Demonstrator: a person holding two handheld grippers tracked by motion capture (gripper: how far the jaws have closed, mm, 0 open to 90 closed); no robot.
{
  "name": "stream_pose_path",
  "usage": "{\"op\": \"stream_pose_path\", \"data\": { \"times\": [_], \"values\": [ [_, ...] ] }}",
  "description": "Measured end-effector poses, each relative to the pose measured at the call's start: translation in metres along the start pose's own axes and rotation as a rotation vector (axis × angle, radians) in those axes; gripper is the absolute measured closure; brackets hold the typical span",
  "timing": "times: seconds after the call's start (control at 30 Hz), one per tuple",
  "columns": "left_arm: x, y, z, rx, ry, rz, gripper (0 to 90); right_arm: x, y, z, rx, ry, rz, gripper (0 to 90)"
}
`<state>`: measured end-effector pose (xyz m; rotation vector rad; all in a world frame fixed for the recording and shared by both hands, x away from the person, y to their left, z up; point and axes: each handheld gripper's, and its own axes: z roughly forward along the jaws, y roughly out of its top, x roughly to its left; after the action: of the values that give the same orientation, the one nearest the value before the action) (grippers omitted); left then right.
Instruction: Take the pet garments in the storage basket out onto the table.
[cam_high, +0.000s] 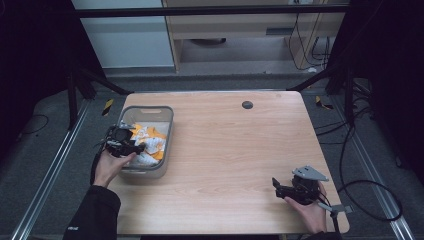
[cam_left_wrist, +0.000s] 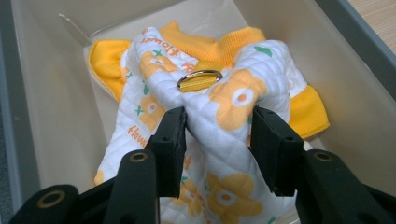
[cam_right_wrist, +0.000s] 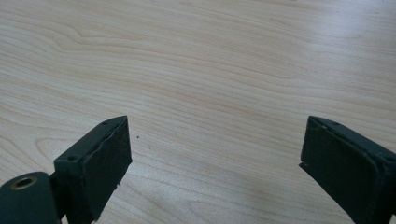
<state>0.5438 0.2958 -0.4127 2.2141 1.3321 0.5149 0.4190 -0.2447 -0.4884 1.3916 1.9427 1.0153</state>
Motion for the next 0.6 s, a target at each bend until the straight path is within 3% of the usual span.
{"op": "stream_pose_path", "data": {
  "times": [0.33,0.6],
  "values": [
    [0.003,0.001,0.011,0.05,-0.036,-0.022,61.2,0.0,0.0,0.001,0.003,0.001,-0.004,8.6],
    [0.004,0.003,0.014,0.091,-0.039,-0.025,74.2,0.0,0.0,0.0,0.002,0.004,-0.006,8.6]
  ]
}}
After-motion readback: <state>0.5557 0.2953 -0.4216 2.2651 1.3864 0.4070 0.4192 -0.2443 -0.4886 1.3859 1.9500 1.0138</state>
